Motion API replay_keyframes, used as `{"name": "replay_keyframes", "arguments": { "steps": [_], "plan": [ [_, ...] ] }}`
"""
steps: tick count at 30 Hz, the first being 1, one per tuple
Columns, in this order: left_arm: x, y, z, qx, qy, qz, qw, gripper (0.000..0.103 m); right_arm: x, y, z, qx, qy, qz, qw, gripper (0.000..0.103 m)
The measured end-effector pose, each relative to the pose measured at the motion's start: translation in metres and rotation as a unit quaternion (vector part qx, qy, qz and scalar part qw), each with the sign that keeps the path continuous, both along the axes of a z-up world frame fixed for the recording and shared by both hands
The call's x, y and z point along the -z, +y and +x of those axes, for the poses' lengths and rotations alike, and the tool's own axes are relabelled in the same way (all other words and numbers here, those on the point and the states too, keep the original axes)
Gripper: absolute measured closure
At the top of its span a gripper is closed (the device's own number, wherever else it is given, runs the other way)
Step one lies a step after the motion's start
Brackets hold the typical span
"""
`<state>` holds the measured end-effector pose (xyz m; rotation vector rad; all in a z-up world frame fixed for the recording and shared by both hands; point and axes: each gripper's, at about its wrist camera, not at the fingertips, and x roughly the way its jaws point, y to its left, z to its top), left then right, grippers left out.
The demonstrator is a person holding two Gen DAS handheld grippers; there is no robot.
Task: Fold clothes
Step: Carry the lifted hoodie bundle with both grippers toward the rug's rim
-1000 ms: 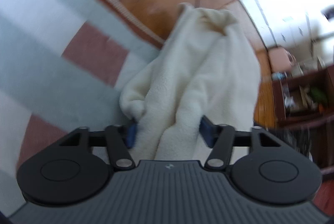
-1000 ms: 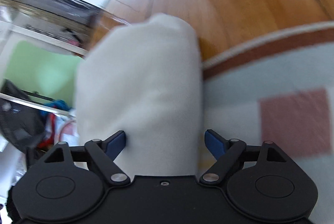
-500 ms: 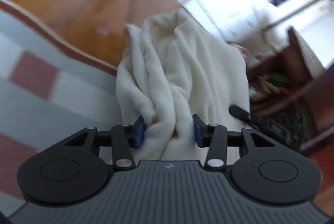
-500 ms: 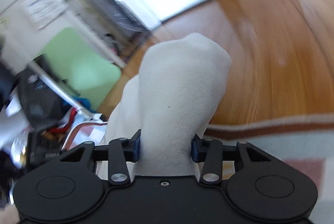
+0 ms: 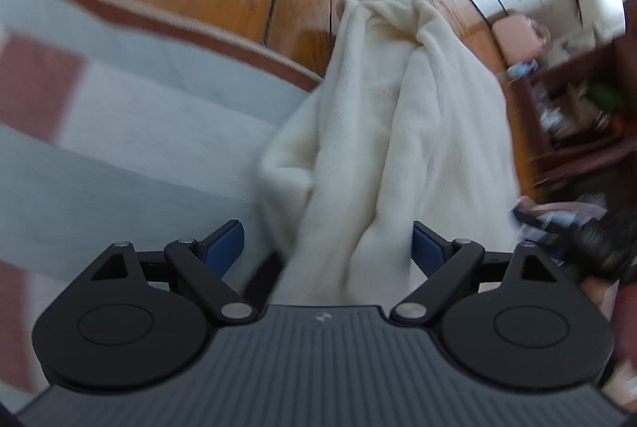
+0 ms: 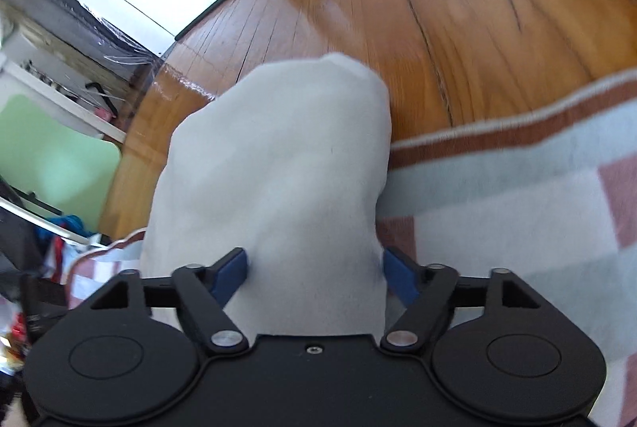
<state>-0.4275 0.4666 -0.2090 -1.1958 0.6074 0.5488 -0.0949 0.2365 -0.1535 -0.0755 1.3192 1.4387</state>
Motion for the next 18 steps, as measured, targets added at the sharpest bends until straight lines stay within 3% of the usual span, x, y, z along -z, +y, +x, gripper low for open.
{"name": "replay_keyframes", "arguments": {
  "steps": [2,5,7,10,14,16,18],
  "plan": [
    [0.006,0.014,0.013,-0.037,-0.013,-0.037,0.9985,0.012,0.014,0.004,-0.003,-0.002,0.035,-0.01,0.999,0.017],
    [0.005,0.016,0.041,-0.028,-0.017,-0.006,0.9994,0.012,0.026,0.015,-0.007,0.004,0.06,-0.022,0.998,0.01],
    [0.001,0.012,0.051,-0.013,-0.021,0.026,0.9994,0.04,0.027,0.026,-0.014,-0.005,0.049,-0.035,0.998,0.009],
    [-0.01,0.002,0.048,0.019,-0.033,0.079,0.9962,0.059,0.015,0.034,-0.028,-0.021,-0.004,-0.042,0.999,0.013],
    [-0.019,-0.005,0.045,0.061,-0.065,0.119,0.9889,0.062,-0.015,0.046,-0.059,-0.078,-0.097,-0.036,0.992,0.037],
    [-0.013,-0.002,0.034,0.06,-0.081,0.101,0.9898,0.062,-0.036,0.066,-0.079,-0.122,-0.151,-0.061,0.979,0.043],
    [-0.001,0.009,0.024,0.045,-0.106,0.062,0.9914,0.062,-0.06,0.092,-0.102,-0.169,-0.206,-0.097,0.959,0.047]
  ]
}}
